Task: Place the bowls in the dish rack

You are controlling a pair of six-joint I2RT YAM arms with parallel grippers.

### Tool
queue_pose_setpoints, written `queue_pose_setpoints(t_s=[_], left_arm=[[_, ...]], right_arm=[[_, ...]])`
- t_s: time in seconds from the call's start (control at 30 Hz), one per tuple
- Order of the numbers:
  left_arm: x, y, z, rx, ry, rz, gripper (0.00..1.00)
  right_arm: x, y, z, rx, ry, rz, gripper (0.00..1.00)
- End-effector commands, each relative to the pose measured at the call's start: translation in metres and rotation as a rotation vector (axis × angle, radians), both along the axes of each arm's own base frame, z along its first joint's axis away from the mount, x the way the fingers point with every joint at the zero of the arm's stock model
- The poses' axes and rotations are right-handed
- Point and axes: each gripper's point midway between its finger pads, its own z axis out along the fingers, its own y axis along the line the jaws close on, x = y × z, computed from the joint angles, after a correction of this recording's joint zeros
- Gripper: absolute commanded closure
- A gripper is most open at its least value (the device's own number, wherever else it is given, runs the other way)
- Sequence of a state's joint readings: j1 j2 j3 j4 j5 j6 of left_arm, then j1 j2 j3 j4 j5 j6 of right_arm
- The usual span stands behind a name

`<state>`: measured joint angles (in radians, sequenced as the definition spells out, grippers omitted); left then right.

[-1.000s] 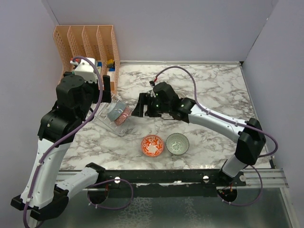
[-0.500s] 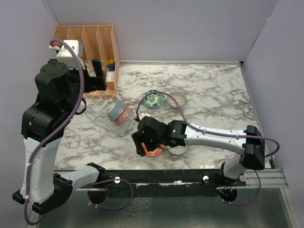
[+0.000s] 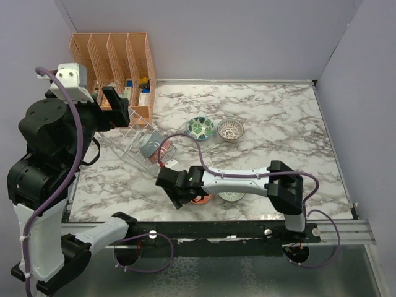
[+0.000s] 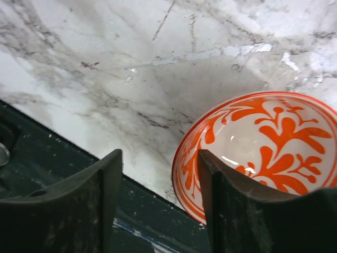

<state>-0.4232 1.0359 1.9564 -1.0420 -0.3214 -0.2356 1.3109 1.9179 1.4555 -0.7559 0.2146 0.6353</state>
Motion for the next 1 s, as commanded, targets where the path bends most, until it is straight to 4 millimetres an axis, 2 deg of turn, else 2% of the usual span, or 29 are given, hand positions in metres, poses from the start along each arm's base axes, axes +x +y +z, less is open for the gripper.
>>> queue_pose_setpoints(t_s=[0.0, 0.13, 0.17, 0.37, 0.43, 0.5, 0.6, 0.73, 0.83, 0.97], left_arm=[[-0.017, 0.0, 0.018, -0.042, -0.06, -0.038, 0.01], [-0.022, 0.0, 0.02, -0.039, -0.068, -0.05, 0.01], [-0.025, 0.0, 0.019, -0.039, -0.067, -0.058, 0.01], [-0.033, -0.001, 0.012, -0.027, -0.058, -0.084, 0.01], [-0.033, -0.002, 0.011, -0.021, -0.059, -0.093, 0.01], [-0.034, -0.002, 0.012, -0.014, -0.06, -0.1, 0.01], [-0.036, -0.002, 0.019, -0.01, -0.071, -0.109, 0.01], [-0.042, -0.002, 0.033, -0.017, -0.101, -0.125, 0.01], [-0.047, -0.002, 0.043, -0.028, -0.129, -0.137, 0.01], [-0.052, -0.01, 0.05, -0.041, -0.156, -0.186, 0.01]], right_arm=[[0.024, -0.005, 0.006, -0.112, -0.123, -0.086, 0.47], [0.027, -0.015, -0.001, -0.165, -0.137, -0.139, 0.74], [0.027, -0.017, -0.002, -0.17, -0.134, -0.152, 0.78], [0.02, -0.024, -0.014, -0.21, -0.096, -0.184, 0.81], [0.018, -0.023, -0.014, -0.204, -0.088, -0.194, 0.89], [0.019, -0.015, -0.003, -0.16, -0.092, -0.198, 0.96], [0.023, 0.013, 0.041, 0.015, -0.114, -0.179, 0.99], [0.026, 0.055, 0.122, 0.36, -0.128, -0.161, 0.99], [0.022, 0.072, 0.177, 0.608, -0.091, -0.192, 0.99], [0.019, 0.091, 0.257, 1.03, -0.038, -0.205, 0.99]])
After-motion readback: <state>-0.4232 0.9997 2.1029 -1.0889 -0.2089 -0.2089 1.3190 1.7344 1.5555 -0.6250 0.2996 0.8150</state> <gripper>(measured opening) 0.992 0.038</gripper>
